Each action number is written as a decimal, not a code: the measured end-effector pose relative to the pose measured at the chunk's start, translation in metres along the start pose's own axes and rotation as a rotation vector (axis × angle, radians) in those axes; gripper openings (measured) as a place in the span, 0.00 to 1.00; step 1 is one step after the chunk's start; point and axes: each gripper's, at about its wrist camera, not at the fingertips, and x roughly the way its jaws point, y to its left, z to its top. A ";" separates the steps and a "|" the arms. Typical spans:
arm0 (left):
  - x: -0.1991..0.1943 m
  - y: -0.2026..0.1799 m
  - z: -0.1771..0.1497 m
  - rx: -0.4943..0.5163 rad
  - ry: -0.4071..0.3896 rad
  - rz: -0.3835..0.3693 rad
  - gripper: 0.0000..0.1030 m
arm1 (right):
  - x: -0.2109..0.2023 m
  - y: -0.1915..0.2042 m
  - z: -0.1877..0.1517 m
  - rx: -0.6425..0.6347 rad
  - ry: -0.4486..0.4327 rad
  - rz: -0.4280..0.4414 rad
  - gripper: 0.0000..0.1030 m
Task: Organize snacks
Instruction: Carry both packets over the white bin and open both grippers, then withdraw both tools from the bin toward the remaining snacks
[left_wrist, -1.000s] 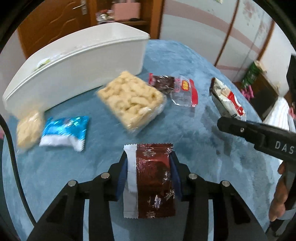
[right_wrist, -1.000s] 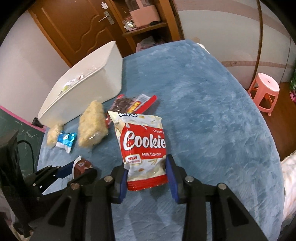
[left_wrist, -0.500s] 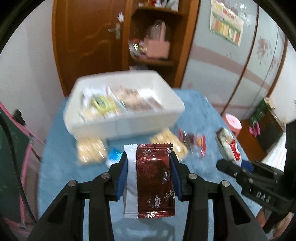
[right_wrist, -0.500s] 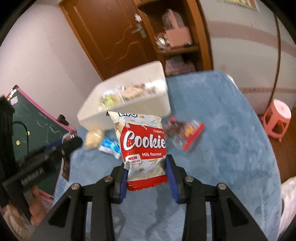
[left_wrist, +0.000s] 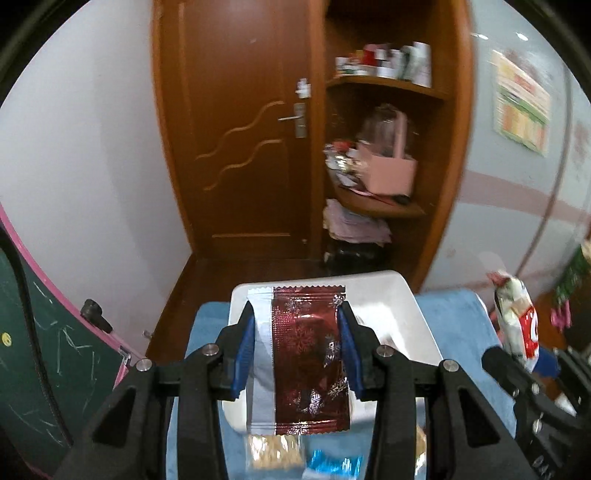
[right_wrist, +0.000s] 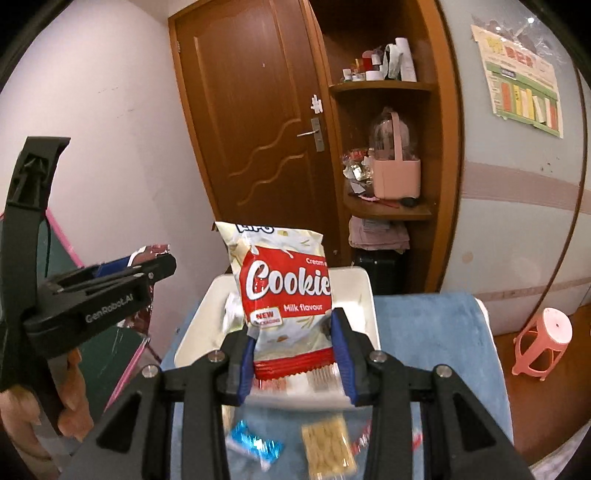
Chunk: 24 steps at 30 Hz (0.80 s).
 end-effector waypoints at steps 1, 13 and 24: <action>0.012 0.005 0.008 -0.029 0.001 0.013 0.40 | 0.010 0.001 0.005 0.001 0.014 0.000 0.43; 0.093 0.006 -0.014 0.041 0.055 0.101 0.97 | 0.117 -0.011 -0.029 -0.029 0.247 -0.039 0.67; 0.047 -0.023 -0.033 0.109 0.042 0.020 0.97 | 0.095 -0.009 -0.043 0.020 0.248 0.005 0.67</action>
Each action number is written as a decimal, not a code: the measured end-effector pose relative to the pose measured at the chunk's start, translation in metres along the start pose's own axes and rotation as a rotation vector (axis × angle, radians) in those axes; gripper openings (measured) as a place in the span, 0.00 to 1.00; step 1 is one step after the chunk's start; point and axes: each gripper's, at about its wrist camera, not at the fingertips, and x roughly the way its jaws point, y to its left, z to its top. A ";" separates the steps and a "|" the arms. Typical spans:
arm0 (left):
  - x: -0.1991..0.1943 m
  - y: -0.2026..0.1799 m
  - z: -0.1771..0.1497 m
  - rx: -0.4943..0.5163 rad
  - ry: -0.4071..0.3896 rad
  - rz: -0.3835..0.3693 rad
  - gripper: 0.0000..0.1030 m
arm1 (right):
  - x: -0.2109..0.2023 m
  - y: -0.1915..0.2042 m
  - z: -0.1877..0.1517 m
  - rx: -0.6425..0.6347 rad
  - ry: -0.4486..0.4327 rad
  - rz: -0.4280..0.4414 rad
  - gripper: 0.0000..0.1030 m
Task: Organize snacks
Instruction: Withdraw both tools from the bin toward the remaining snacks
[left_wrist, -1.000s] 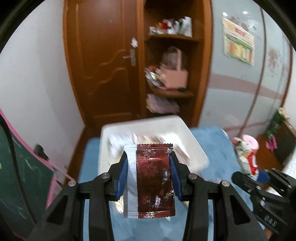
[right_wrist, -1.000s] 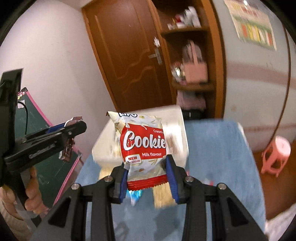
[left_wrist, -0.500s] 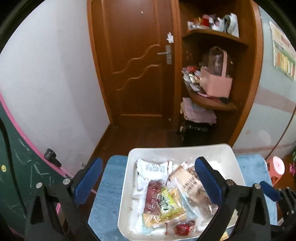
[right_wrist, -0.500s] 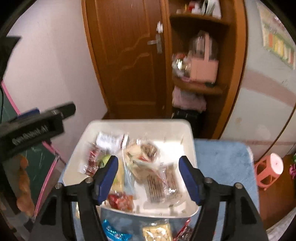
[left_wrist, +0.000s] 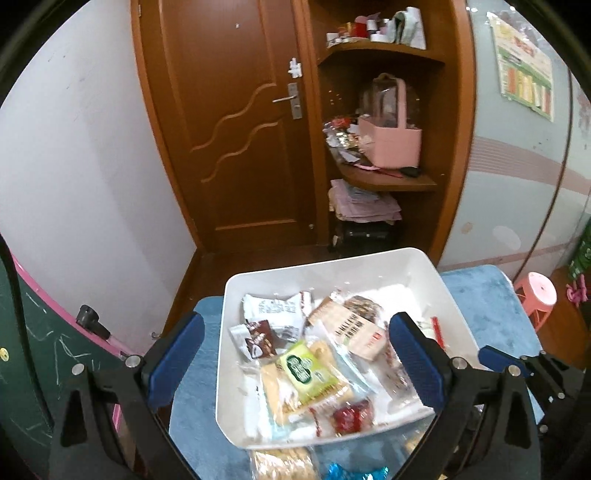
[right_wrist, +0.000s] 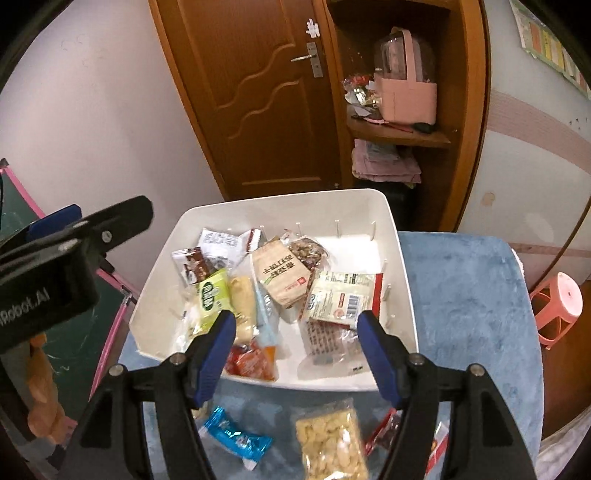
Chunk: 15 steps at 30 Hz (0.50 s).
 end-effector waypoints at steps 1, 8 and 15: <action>-0.006 -0.001 -0.001 0.000 -0.002 -0.009 0.97 | -0.006 0.001 -0.003 0.001 -0.006 0.005 0.67; -0.065 -0.003 -0.017 0.000 -0.040 -0.083 0.97 | -0.056 0.015 -0.024 0.002 -0.064 0.024 0.67; -0.129 0.001 -0.035 0.019 -0.094 -0.135 0.97 | -0.110 0.031 -0.046 0.001 -0.120 0.014 0.67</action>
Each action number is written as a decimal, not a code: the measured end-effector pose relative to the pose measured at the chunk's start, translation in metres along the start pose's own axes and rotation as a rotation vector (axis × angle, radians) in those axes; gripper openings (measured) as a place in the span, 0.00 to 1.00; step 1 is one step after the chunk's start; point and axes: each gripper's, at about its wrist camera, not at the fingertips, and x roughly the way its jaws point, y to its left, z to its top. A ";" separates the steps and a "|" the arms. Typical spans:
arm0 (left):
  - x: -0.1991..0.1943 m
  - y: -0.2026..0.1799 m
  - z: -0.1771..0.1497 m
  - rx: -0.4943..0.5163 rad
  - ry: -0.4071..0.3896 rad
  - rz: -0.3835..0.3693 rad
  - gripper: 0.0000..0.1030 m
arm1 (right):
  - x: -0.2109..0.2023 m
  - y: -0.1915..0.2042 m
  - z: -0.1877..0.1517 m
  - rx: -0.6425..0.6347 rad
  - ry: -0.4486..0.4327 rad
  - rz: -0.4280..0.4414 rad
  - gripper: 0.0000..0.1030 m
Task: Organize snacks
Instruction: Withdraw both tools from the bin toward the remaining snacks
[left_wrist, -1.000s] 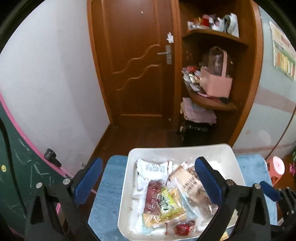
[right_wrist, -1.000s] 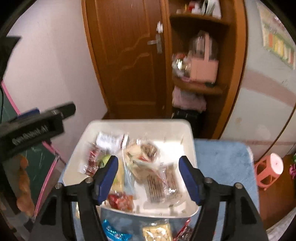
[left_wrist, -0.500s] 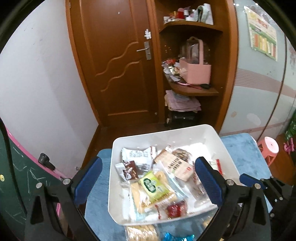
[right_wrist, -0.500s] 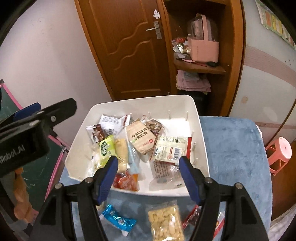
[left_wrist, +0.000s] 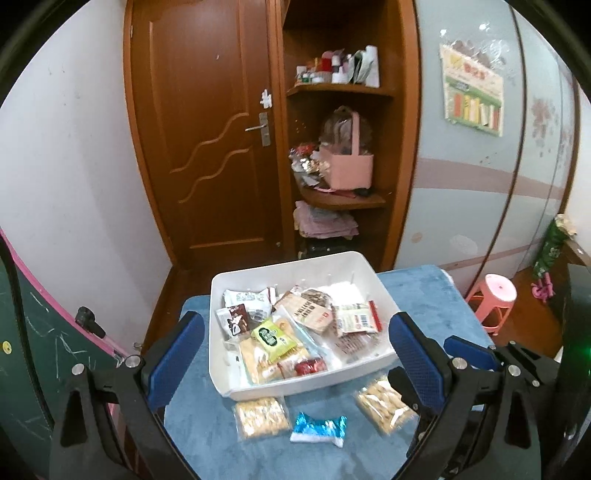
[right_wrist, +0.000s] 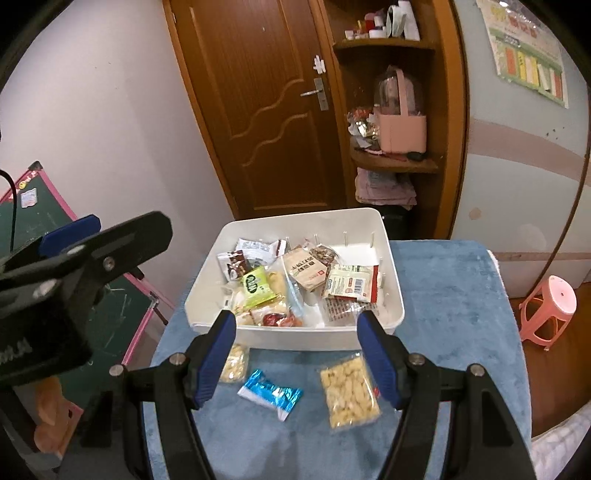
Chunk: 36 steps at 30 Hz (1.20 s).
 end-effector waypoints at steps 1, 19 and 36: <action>-0.009 0.001 -0.003 -0.002 -0.006 -0.008 0.97 | -0.007 0.002 -0.002 -0.004 -0.011 -0.003 0.67; -0.084 0.033 -0.057 0.030 -0.051 -0.034 0.97 | -0.075 0.019 -0.035 -0.082 -0.088 0.020 0.67; 0.017 0.080 -0.114 -0.084 0.156 -0.042 0.97 | 0.010 0.032 -0.076 -0.276 0.074 0.066 0.67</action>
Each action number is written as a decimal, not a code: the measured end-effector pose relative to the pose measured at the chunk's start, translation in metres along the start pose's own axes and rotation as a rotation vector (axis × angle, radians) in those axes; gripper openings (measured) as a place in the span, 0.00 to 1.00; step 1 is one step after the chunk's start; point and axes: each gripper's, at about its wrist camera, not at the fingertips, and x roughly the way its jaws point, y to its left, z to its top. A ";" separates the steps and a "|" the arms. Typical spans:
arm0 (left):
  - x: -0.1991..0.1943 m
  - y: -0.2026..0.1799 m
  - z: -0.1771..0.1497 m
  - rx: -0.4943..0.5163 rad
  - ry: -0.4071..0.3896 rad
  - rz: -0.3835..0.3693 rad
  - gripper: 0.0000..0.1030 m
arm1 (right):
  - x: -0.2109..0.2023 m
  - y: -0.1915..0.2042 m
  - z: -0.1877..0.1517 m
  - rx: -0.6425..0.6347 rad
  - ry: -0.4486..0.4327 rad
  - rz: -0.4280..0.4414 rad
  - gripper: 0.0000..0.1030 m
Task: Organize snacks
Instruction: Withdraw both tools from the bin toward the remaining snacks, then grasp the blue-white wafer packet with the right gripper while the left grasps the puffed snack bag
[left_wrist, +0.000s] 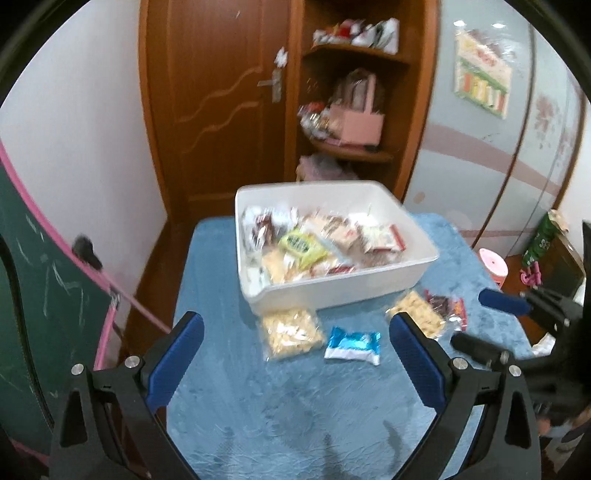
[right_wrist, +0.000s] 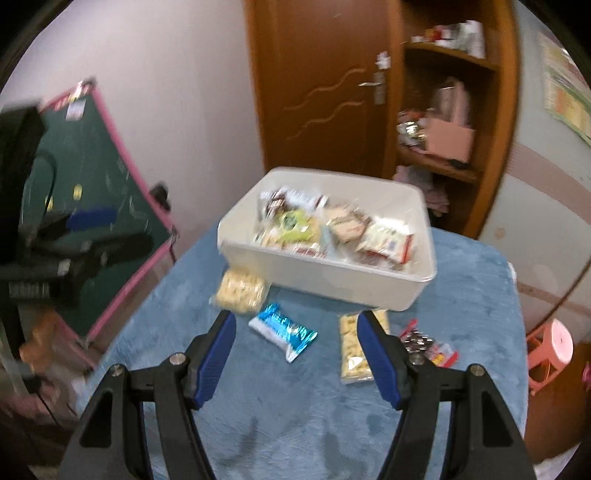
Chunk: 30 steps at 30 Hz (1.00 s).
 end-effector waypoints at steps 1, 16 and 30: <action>0.009 0.003 -0.002 -0.009 0.019 0.006 0.97 | 0.012 0.004 -0.004 -0.031 0.015 0.002 0.67; 0.147 0.012 -0.021 -0.069 0.277 0.004 0.97 | 0.134 0.005 -0.023 -0.176 0.174 0.117 0.67; 0.203 -0.004 -0.017 -0.116 0.349 0.011 0.97 | 0.160 0.014 -0.039 -0.232 0.242 0.170 0.37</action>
